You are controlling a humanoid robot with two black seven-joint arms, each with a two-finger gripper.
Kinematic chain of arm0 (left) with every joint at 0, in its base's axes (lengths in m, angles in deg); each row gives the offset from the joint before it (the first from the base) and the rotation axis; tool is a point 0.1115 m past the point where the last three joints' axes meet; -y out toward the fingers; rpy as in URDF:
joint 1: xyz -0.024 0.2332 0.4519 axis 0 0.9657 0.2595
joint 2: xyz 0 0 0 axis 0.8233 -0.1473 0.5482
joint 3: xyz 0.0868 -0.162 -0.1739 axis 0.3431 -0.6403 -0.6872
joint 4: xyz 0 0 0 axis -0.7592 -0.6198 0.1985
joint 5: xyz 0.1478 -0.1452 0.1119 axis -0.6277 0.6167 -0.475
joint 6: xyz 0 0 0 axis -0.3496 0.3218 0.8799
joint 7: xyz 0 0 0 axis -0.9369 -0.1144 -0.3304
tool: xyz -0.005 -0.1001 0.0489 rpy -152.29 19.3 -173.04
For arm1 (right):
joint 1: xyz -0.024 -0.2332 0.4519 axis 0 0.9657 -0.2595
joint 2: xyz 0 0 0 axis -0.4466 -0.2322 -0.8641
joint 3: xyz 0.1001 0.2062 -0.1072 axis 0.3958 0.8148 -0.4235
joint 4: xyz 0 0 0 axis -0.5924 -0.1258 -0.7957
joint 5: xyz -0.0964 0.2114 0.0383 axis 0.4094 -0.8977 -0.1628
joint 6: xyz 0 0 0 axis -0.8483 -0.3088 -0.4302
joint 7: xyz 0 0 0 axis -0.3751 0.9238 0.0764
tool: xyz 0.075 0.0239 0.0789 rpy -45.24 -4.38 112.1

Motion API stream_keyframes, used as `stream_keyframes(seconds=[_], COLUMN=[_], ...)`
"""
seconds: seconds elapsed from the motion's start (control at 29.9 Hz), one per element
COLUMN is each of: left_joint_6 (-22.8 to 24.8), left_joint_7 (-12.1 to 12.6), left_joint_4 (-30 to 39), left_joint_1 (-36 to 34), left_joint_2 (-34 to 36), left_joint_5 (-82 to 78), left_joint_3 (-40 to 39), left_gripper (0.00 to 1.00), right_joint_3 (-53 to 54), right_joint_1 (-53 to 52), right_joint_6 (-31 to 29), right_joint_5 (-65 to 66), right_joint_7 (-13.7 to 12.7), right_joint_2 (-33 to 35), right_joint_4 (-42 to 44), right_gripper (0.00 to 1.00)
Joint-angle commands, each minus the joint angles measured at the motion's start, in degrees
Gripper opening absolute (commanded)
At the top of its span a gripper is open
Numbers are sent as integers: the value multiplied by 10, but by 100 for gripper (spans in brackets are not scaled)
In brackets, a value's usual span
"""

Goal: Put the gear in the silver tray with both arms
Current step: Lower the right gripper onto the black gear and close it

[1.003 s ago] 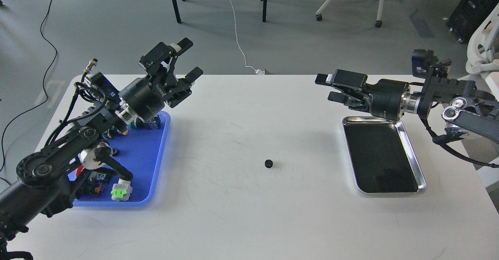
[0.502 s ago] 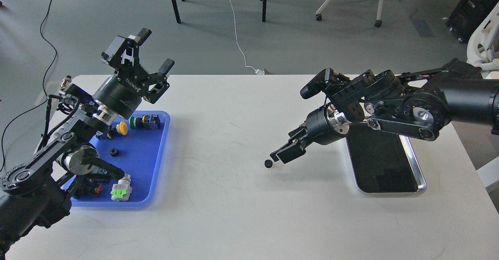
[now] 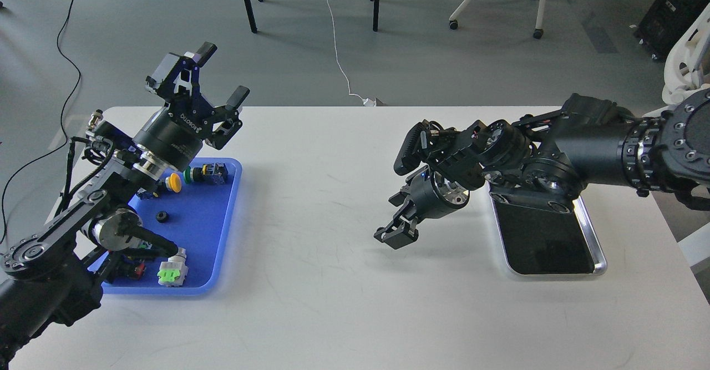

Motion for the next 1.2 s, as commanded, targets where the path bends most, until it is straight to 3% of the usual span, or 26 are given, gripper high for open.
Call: stream_keyframes(seconds=[0.0, 0.13, 0.23, 1.17], left_joint_6=[-1, -1, -1, -1], left_joint_7=[0, 0, 0, 0], left_joint_4=[10, 13, 13, 13], left_joint_1=[7, 14, 14, 14], left_joint_2=[0, -1, -1, -2], left_joint_5=[0, 0, -1, 1], left_joint_3=[0, -1, -1, -8], left_gripper=[98, 98, 98, 98], right_joint_3=[-3, -4, -4, -23], right_joint_1=[6, 18, 26, 55], right_joint_6=[5, 6, 6, 39], right_joint_5=[-2, -2, -2, -19], right_joint_7=[0, 0, 0, 0], right_joint_2=[-10, -22, -33, -33], right_joint_4=[7, 24, 38, 59], right_gripper=[79, 74, 65, 55])
